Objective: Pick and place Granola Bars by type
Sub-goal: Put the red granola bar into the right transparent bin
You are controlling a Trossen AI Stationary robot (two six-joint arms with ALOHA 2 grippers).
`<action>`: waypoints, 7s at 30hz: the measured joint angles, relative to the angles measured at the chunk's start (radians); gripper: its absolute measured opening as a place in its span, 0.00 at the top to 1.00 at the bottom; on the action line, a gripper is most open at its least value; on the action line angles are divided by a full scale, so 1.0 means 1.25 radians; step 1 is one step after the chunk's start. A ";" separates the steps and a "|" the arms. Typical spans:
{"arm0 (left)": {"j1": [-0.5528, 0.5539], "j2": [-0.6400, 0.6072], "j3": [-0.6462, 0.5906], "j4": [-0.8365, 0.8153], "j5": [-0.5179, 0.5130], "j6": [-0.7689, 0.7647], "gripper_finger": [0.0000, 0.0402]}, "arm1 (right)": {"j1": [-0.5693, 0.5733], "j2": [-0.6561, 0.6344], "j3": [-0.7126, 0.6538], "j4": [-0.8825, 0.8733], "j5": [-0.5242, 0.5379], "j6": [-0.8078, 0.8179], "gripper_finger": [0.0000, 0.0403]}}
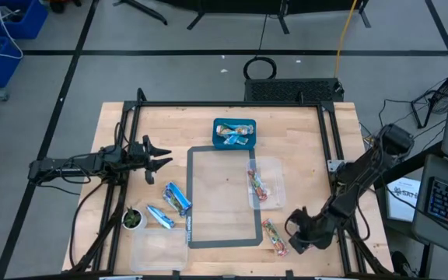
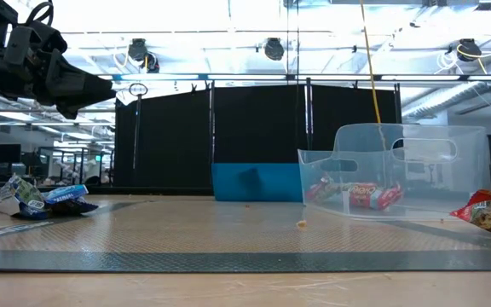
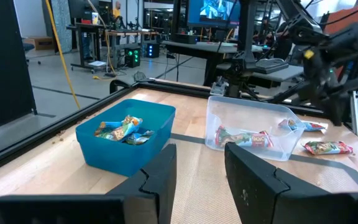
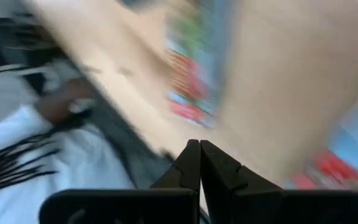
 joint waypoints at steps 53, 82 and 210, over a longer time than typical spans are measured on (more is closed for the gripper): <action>0.000 0.000 0.000 0.000 0.000 0.000 0.66 | 0.042 0.012 -0.037 -0.157 0.040 0.263 0.46; 0.000 0.000 0.000 0.000 0.000 0.000 0.66 | 0.004 0.015 -0.130 -0.143 0.189 0.307 0.48; 0.000 0.000 0.000 0.000 0.001 0.000 0.66 | -0.593 0.107 0.132 -0.330 -0.039 -0.901 1.00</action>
